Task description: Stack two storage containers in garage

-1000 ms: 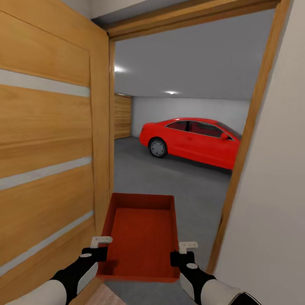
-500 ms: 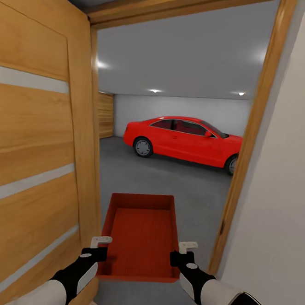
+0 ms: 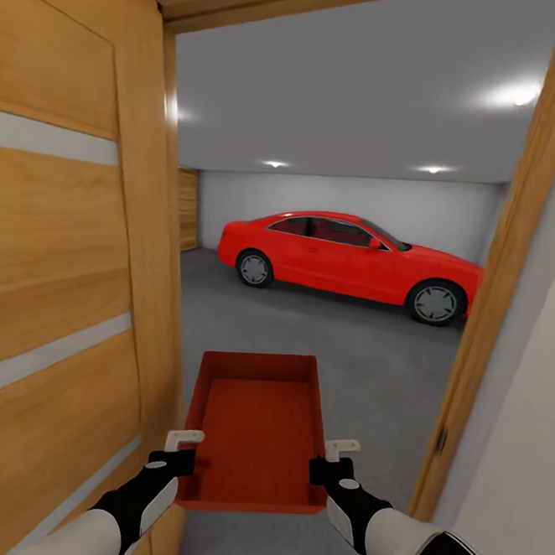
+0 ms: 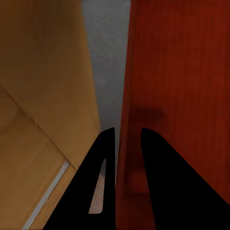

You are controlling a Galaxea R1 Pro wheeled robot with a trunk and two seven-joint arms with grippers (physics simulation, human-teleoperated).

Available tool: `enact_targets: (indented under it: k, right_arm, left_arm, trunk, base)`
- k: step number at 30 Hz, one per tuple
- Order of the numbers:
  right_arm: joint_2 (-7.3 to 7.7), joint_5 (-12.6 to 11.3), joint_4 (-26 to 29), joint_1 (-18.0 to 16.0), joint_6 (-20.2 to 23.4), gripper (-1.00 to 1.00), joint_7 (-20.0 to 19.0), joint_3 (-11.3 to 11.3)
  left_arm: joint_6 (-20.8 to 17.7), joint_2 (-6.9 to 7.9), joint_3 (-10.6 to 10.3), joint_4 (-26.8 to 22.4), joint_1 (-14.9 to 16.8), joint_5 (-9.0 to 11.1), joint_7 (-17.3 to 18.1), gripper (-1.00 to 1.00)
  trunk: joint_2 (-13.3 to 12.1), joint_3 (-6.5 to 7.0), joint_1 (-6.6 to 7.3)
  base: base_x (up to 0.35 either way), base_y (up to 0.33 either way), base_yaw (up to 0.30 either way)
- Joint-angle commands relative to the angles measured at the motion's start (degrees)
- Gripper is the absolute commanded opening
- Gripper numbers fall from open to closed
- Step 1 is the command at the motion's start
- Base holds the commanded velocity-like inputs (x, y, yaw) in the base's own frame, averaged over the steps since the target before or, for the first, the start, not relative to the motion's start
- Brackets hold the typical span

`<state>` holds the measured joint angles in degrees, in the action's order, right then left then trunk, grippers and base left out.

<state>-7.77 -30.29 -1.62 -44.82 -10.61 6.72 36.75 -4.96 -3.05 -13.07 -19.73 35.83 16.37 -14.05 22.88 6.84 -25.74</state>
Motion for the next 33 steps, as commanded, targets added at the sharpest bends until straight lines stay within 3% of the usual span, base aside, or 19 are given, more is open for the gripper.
enact_targets:
  k: [1, 14, 24, 33]
  right_arm:
    - [-0.04, 0.1, -0.1, 0.0, -0.1, -1.0, -3.2, -1.9]
    - [-0.05, 0.1, -0.1, 0.0, -0.1, -1.0, -3.2, -1.9]
    - [-0.05, 0.1, -0.1, 0.0, -0.1, -1.0, -3.2, -1.9]
    - [-0.05, 0.1, -0.1, 0.0, -0.1, -1.0, -3.2, -1.9]
  left_arm:
    - [1.4, 0.24, 2.3, -0.3, 0.0, -0.9, -3.4, -1.0]
    - [1.4, 0.22, 2.2, -0.3, 0.0, -0.9, -3.4, -1.0]
    - [1.4, 0.2, 2.2, -0.3, 0.0, -0.9, -3.4, -1.0]
    - [1.4, 0.24, 2.2, -0.3, 0.0, -0.9, -3.4, -1.0]
  trunk:
    - [0.0, -0.03, -0.05]
    - [0.0, -0.03, -0.05]
    - [0.0, -0.03, -0.05]
    - [0.0, -0.03, -0.05]
  base:
    - [0.25, 0.205, -0.262]
    - [0.243, 0.193, -0.279]
    - [0.112, 0.038, -0.276]
    - [0.004, 0.001, -0.044]
